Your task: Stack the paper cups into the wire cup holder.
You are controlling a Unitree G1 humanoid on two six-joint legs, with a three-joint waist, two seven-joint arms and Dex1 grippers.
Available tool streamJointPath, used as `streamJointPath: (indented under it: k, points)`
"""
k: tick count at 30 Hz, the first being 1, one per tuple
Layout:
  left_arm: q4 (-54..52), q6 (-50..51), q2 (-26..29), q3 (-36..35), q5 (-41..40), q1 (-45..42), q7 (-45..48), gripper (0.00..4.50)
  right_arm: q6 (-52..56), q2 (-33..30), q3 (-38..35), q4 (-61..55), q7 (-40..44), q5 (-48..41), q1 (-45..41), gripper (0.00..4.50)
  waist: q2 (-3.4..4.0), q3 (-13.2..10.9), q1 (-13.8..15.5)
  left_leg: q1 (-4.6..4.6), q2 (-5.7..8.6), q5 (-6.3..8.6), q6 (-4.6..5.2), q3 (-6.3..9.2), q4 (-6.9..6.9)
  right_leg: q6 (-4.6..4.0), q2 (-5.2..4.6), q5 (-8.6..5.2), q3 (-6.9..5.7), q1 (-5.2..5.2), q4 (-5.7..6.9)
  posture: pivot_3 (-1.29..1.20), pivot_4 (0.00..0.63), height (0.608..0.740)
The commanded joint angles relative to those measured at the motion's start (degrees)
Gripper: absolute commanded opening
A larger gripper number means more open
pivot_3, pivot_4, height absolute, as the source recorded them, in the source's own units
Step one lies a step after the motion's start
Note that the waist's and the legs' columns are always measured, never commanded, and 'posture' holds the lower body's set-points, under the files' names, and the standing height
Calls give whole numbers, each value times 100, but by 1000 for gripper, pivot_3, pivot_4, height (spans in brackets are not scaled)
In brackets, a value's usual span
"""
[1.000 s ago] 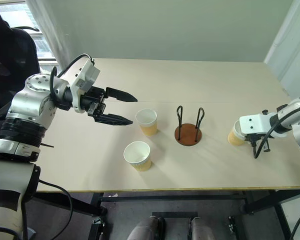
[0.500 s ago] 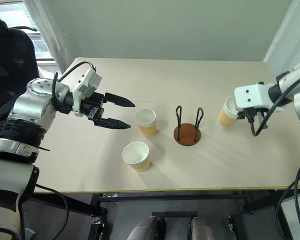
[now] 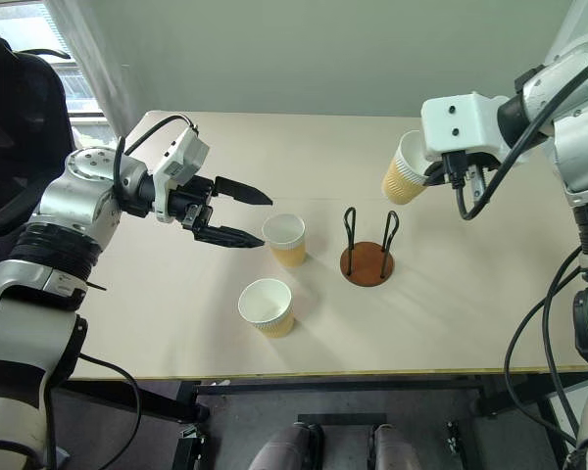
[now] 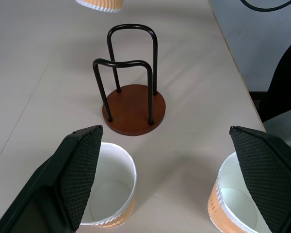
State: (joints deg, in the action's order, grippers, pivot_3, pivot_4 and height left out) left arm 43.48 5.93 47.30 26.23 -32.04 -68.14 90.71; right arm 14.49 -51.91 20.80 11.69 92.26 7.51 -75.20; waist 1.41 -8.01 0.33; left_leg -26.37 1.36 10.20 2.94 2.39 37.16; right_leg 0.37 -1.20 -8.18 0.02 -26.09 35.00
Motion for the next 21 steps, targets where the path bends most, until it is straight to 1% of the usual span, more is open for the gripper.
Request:
streamJointPath:
  k: [1,8,21]
  points:
    - [-59,-54,51,-28,-98,-172,179,4500,203,39,-57,-373,24,-156,49,18,0,0,-2,0,0,0,0,0,0,0,0,0,0,0,0,0,150,740]
    - [-149,10,132,-58,-130,-154,179,4500,188,119,55,-606,24,-171,329,18,0,0,-3,0,0,-2,1,0,3,1,0,-1,-1,0,3,0,150,740]
    - [-140,-38,232,-114,-126,-45,179,4500,-22,287,167,-587,24,-93,394,18,0,0,-6,3,0,-12,6,-2,6,0,1,-1,-1,0,10,0,150,740]
